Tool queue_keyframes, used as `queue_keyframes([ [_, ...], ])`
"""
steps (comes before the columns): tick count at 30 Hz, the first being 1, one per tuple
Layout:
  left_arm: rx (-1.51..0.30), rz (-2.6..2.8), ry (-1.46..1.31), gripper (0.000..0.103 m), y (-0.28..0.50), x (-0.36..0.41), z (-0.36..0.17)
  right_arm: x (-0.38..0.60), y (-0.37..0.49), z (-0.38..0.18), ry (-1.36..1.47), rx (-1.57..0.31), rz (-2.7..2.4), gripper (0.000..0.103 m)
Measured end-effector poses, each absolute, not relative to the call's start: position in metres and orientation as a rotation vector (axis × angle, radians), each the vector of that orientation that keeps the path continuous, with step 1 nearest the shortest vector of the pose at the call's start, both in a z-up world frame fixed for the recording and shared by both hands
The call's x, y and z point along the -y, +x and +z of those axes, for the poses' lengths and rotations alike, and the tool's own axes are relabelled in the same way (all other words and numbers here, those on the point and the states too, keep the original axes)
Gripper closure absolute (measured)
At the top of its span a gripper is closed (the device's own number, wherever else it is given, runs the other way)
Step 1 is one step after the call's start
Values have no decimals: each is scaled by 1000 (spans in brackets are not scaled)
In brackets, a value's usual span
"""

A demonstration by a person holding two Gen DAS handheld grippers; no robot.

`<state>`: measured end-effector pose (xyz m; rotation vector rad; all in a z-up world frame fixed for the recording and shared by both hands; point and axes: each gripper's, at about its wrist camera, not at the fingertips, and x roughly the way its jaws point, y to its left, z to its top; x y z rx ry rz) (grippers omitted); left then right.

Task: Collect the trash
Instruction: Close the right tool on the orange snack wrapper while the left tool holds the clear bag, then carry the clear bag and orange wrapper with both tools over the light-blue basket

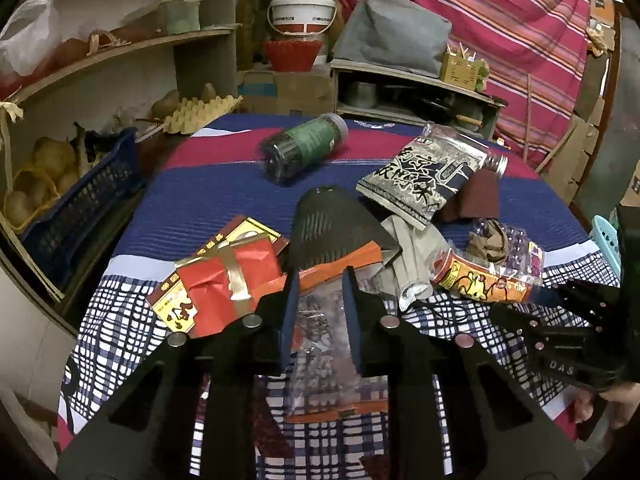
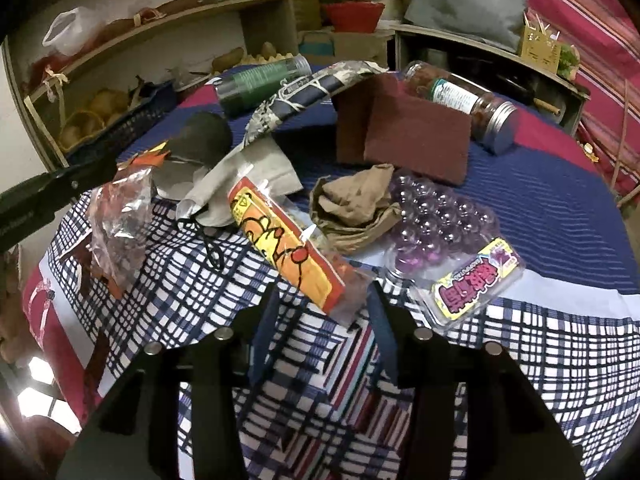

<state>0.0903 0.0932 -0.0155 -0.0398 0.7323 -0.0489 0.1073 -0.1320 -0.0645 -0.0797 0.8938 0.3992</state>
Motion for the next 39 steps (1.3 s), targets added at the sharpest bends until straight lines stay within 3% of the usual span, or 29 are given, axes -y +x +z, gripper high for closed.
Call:
queue_keyframes([
  [2,-735,-54,-35,82,87,-94,-17,134,107,-65,-84,-891,396,56],
  [4,-740,-51,-35,76,86,-94,-19,138,107,-65,-73,-889,392,38],
  [5,-745,-48,-37,72,86,-94,-20,140,107,-65,-60,-886,390,38],
  [7,-760,-37,-43,47,85,-93,-23,140,111,-65,-51,-887,398,38],
  [9,-774,-30,-49,39,83,-92,-28,136,113,-64,-73,-881,401,38],
  [14,-823,-39,-58,39,81,-88,-48,127,120,-65,-118,-873,405,40],
  [16,-829,-35,-42,42,82,-83,-51,123,120,-66,-135,-875,408,49],
  [17,-828,-40,-37,44,83,-80,-51,123,119,-66,-138,-872,408,49],
  [19,-823,-63,-27,55,83,-74,-49,124,117,-65,-138,-866,412,55],
  [26,-792,-58,-40,63,80,-75,-38,145,93,-57,-111,-813,403,66],
  [28,-783,-55,-46,65,78,-75,-33,154,87,-54,-88,-805,403,79],
  [39,-692,-75,-31,66,74,-49,8,221,51,-19,5,-695,324,85],
])
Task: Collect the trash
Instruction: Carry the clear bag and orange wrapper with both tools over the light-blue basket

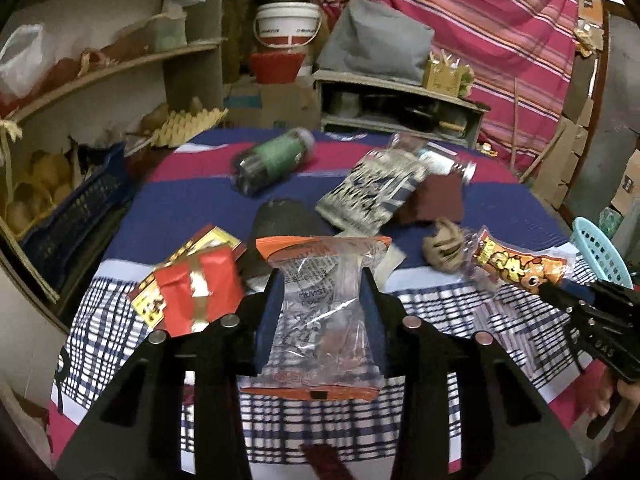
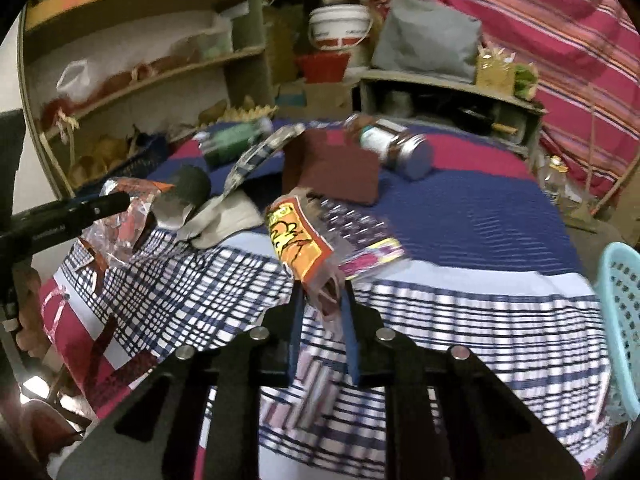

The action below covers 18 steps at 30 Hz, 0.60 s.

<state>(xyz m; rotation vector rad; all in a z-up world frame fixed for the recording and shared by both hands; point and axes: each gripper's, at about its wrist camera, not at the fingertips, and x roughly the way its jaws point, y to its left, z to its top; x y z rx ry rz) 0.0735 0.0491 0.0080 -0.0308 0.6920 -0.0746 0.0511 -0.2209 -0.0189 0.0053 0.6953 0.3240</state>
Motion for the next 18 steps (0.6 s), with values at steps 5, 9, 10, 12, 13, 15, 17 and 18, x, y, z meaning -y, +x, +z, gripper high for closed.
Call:
queue_keyframes([
  [5,-675,-130,-34,66,82,-19,20,256,41,0,24,-641,266,86],
  [9,-652,-189,-5,66,91,25,28,293,31,8,50,-610,204,87],
  [10,-648,-203,-1,66,93,35,29,303,29,9,58,-605,187,87],
  [12,-641,-239,8,66,98,62,30,323,24,12,67,-594,154,89],
  [13,-639,-255,10,66,99,74,30,337,21,13,76,-587,129,89],
  [15,-634,-298,11,66,104,102,30,357,16,15,89,-577,92,90],
  [17,-629,-331,12,66,107,124,29,382,10,18,102,-565,47,92],
  [18,-628,-354,14,66,110,141,28,394,6,19,106,-557,23,92],
])
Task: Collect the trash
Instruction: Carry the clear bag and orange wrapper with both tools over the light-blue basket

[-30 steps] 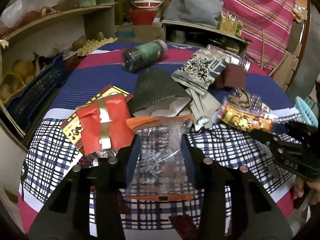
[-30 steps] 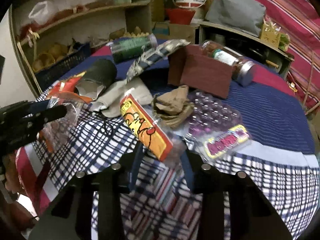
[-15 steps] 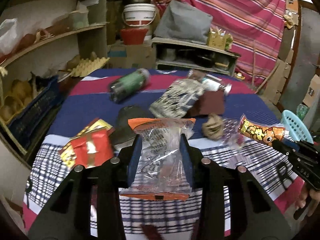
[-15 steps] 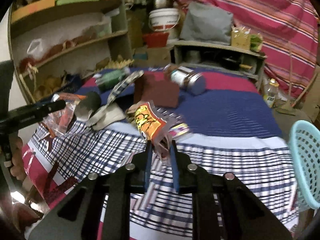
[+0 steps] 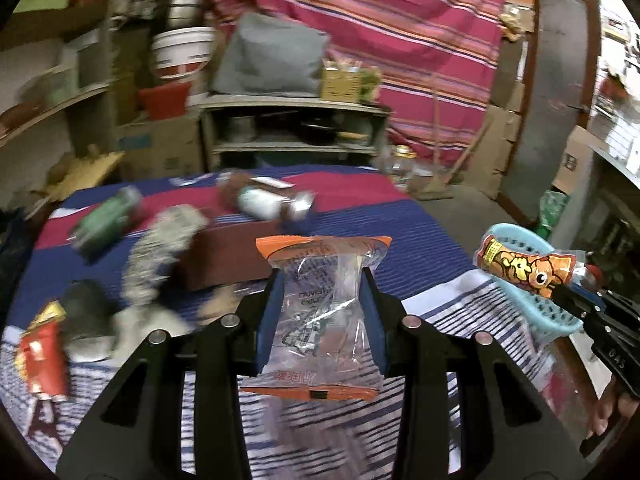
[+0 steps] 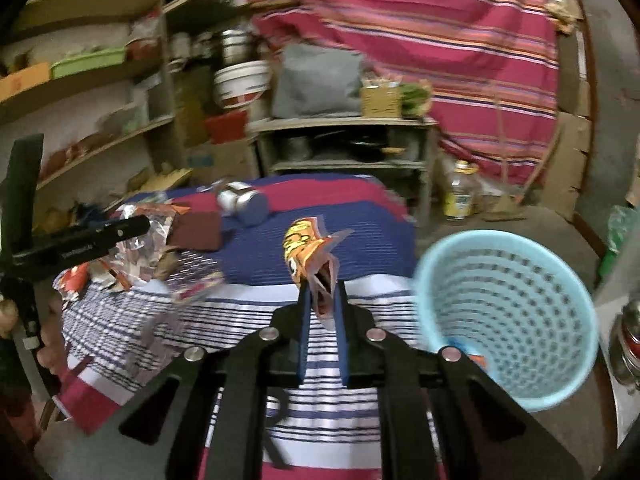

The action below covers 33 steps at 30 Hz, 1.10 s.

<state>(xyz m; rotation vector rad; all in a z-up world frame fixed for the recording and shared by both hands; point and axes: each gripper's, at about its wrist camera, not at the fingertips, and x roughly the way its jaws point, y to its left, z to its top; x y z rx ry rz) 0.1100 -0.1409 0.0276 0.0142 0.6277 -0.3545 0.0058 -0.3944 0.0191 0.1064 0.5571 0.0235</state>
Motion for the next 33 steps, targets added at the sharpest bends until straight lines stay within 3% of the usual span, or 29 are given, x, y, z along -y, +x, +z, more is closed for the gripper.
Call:
queue_keyframes([
  [10,-626,-510,43,66,119,249,21,499,-12,13,150,-562,-168,95],
  [33,-622,-656,126,66,121,367,12,556,14,-28,233,-620,-216,95],
])
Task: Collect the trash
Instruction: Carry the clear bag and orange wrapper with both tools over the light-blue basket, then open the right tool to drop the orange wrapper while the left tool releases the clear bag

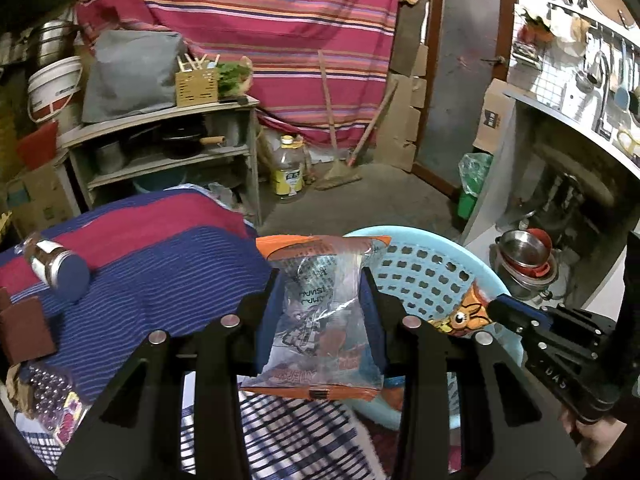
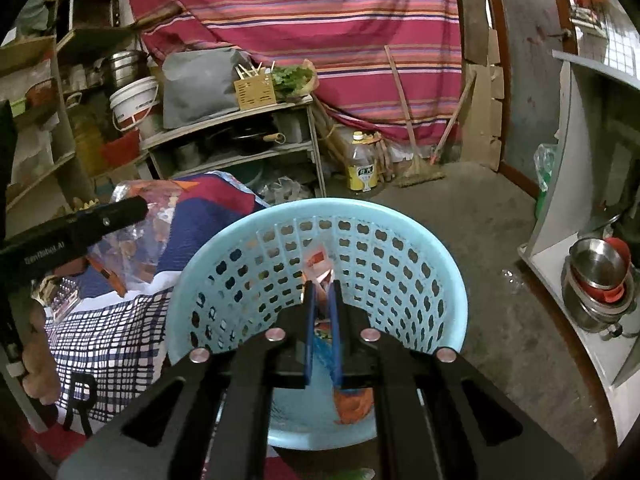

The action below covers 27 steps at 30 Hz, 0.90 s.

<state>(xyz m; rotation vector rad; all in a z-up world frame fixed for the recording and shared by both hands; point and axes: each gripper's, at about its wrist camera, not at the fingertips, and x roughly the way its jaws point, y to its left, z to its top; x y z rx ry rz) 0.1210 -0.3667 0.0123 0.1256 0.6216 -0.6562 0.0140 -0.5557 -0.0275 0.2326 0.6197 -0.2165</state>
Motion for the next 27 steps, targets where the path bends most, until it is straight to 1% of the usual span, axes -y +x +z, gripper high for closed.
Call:
queue_keyframes([
  [6,-631,-679,140,65,121,386,6,565,12,-32,250,-618,-231,94],
  [7,-637,-683,143,65,122,389,4,567,11,-33,255,-618,-235,92],
  [16,-639,-697,178,63,121,403,-5,573,11,-40,277,-634,-255,90],
  [21,-645,-698,184,62,123,406,-7,573,11,-41,277,-628,-265,81],
  [23,-646,-698,185,62,124,406,-8,573,11,-40,277,-626,-273,76],
  [25,-652,-700,183,61,125,407,-9,574,10,-39,275,-626,-279,73],
  [27,-664,-704,174,57,127,407,-12,574,9,-39,276,-624,-285,68],
])
